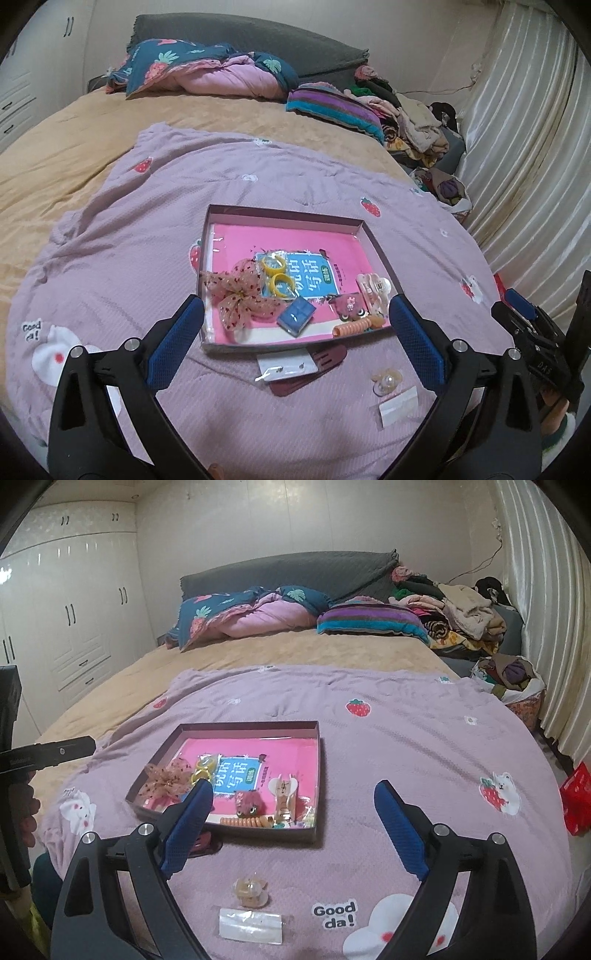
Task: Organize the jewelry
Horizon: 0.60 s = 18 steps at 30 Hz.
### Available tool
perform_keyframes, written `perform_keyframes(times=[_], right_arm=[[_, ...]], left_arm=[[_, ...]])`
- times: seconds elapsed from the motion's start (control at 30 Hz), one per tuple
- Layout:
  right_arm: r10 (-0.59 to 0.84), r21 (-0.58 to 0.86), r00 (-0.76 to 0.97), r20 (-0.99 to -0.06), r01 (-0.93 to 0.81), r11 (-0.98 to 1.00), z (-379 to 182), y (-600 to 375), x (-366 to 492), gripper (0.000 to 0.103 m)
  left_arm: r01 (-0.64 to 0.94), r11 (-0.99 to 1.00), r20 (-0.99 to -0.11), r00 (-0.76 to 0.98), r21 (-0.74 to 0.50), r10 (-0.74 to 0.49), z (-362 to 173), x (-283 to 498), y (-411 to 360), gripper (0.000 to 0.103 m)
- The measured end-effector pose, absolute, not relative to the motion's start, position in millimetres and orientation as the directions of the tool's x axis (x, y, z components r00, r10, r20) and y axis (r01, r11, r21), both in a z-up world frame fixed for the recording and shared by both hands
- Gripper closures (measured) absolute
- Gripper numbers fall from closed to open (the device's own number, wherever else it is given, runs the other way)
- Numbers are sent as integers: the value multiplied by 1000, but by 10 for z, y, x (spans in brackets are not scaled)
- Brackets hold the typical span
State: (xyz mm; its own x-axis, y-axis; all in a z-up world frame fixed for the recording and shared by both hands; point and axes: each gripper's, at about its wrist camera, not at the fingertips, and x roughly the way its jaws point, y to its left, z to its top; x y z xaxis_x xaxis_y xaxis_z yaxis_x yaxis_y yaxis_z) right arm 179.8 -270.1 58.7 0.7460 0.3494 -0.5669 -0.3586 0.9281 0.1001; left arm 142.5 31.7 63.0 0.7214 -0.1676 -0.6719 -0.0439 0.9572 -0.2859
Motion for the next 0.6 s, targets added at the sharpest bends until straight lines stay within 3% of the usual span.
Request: perform_keyframes(times=[0.6], right_arm=[[369,98,727,-579,-388,917,459,-2656,1407,15]], left_arm=[[-39,964,-687,709,-264,-159,493,1112,220,10]])
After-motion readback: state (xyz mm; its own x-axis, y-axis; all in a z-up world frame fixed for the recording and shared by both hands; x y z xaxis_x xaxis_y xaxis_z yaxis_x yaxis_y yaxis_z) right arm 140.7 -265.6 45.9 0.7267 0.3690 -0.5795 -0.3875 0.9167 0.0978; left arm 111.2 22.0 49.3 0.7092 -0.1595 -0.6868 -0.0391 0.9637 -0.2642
